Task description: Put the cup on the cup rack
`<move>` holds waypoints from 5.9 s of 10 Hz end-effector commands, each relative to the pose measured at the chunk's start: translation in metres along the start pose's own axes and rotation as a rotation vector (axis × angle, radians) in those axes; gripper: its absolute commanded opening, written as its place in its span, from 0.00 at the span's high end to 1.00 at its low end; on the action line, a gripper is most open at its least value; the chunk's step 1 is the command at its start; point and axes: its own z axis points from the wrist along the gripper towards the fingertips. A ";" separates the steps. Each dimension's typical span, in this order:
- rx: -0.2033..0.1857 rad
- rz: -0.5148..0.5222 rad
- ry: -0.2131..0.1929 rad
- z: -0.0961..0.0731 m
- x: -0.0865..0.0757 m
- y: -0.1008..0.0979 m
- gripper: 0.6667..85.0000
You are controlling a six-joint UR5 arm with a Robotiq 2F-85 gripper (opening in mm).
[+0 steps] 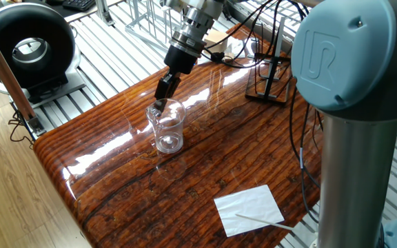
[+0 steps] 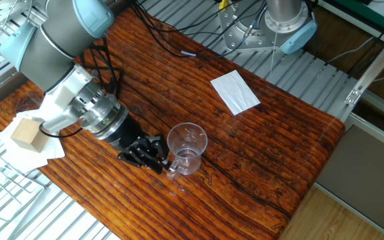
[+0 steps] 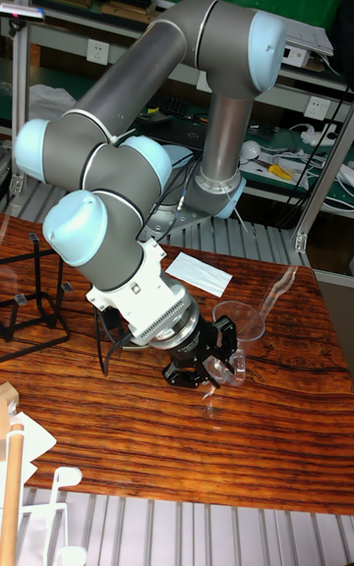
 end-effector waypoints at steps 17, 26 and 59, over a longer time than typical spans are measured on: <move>-0.021 -0.018 0.022 -0.001 0.009 0.006 0.61; -0.013 -0.024 -0.022 0.020 0.001 0.004 0.57; 0.394 -0.041 0.188 -0.080 0.005 -0.006 1.00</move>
